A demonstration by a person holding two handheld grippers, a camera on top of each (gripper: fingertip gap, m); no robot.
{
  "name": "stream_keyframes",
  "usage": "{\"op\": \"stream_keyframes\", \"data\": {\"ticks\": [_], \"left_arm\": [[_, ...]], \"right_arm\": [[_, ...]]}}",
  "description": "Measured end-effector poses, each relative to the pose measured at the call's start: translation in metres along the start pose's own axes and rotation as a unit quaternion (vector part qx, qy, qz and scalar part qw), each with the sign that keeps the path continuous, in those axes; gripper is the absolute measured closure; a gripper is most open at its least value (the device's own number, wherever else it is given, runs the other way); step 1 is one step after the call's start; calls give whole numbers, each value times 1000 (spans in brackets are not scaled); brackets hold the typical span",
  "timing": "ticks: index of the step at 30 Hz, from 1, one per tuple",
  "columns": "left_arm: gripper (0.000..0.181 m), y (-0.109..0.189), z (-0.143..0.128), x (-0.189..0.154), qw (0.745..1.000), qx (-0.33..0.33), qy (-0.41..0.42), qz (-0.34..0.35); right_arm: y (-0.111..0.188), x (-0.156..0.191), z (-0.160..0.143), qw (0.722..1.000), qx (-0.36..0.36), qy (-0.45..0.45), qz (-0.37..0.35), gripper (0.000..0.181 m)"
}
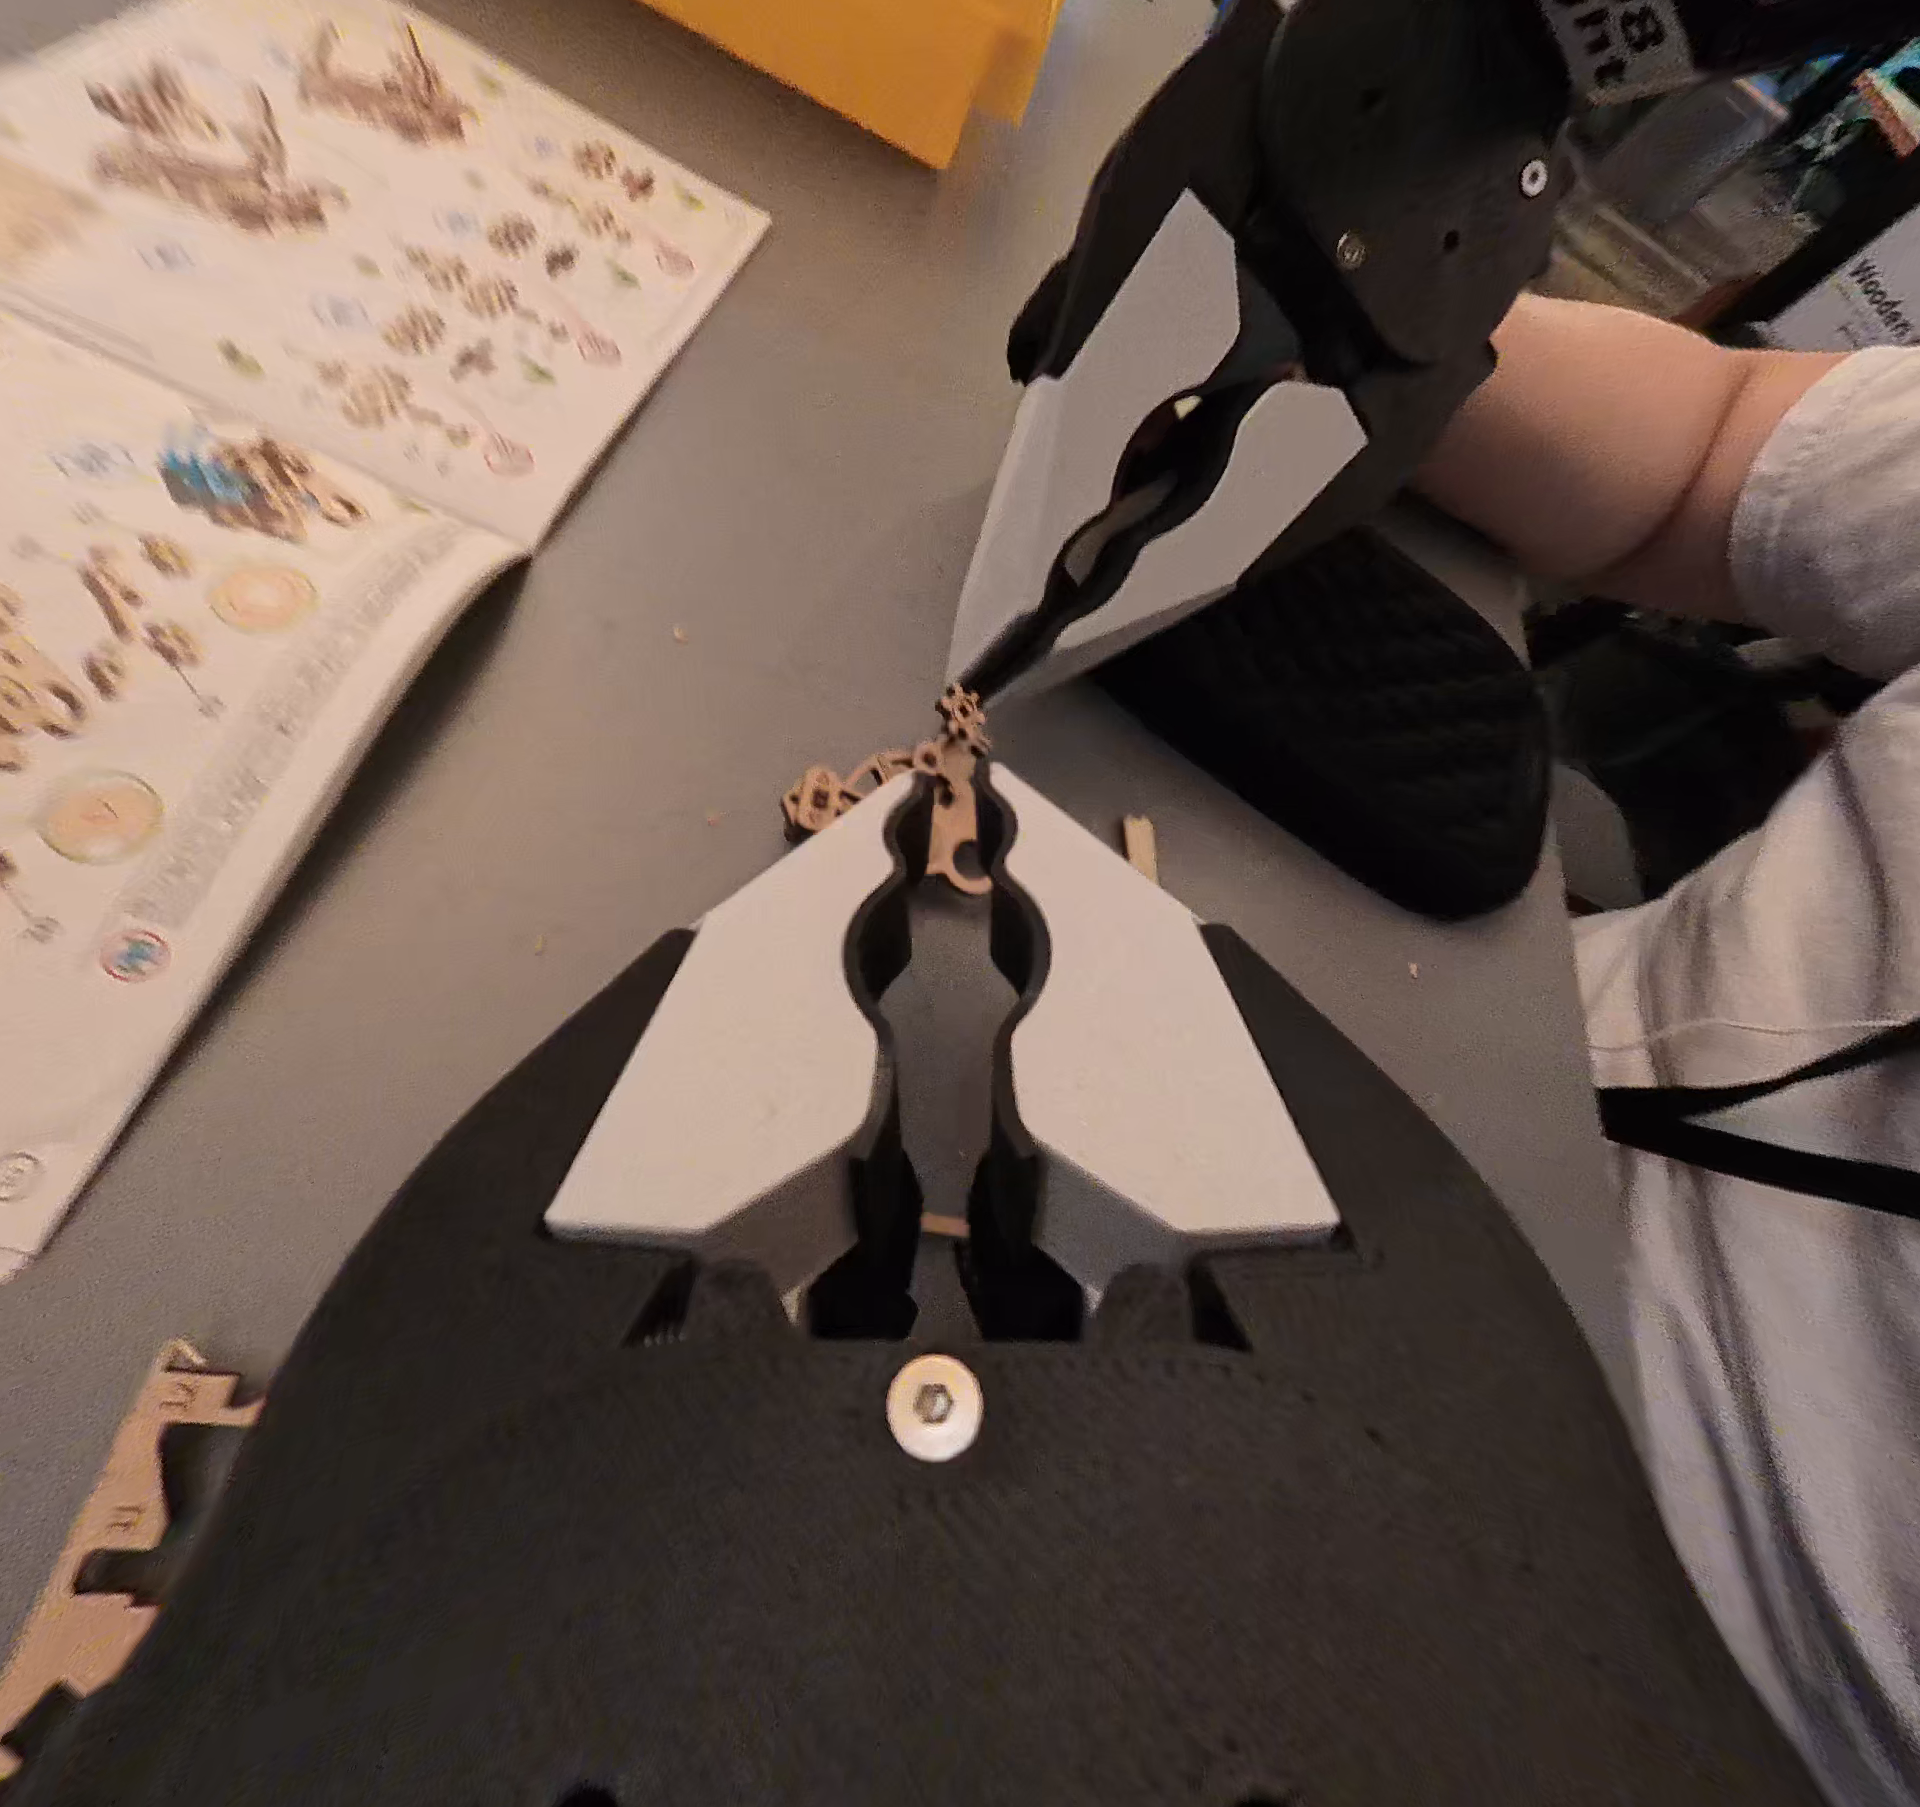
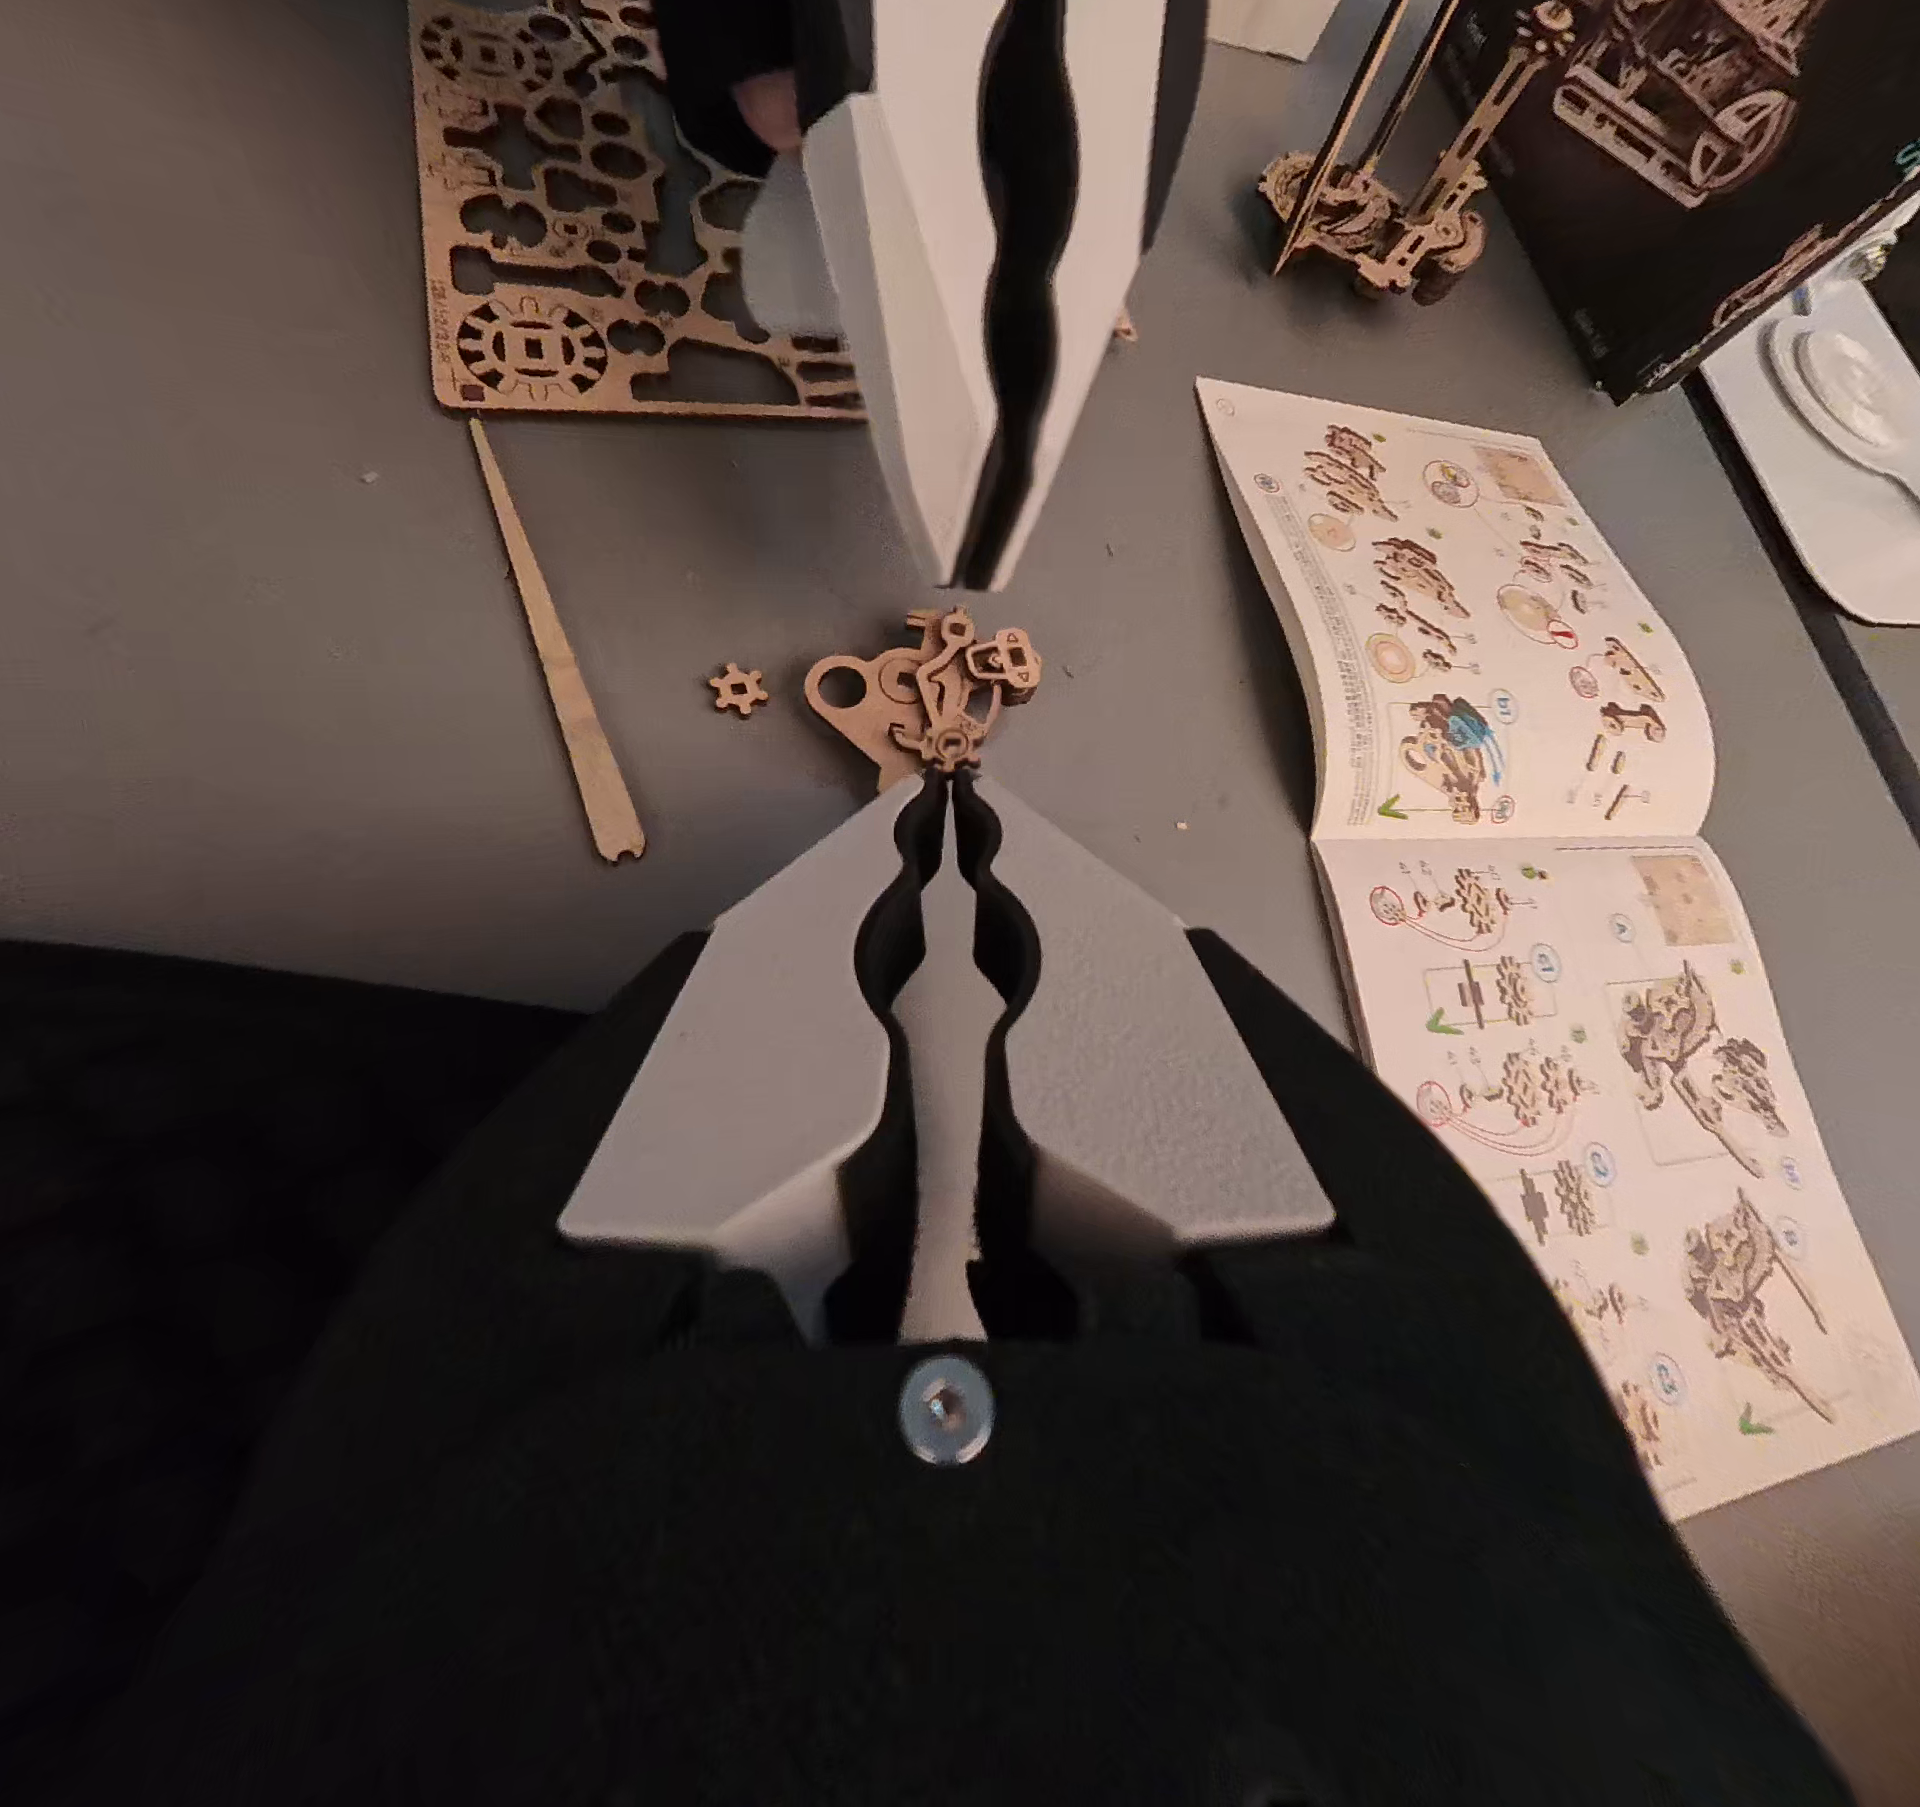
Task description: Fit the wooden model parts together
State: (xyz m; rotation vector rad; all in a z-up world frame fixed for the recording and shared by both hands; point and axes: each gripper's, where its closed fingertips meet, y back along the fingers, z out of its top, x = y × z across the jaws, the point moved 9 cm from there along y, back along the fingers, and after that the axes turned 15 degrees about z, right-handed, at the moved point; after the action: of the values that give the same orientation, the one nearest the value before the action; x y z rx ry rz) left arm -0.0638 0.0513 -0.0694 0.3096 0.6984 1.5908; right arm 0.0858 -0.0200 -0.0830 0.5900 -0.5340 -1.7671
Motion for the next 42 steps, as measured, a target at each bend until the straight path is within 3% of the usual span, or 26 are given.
{"op": "stream_keyframes", "data": {"ticks": [8,16,24,42], "left_arm": [[178,-10,5,-5,990,-13,-123,63],[181,-20,-4,-15,967,4,-244,74],[181,-24,-6,-19,953,5,-290,90],[181,-23,-5,-24,947,-5,-305,98]], "right_arm": [[-7,-2,-1,1000,8,3,12,181],[-8,-4,-2,1000,5,-6,26,181],[-8,-5,-2,1000,3,-4,26,181],[-8,-4,-2,1000,17,12,22,181]]}}
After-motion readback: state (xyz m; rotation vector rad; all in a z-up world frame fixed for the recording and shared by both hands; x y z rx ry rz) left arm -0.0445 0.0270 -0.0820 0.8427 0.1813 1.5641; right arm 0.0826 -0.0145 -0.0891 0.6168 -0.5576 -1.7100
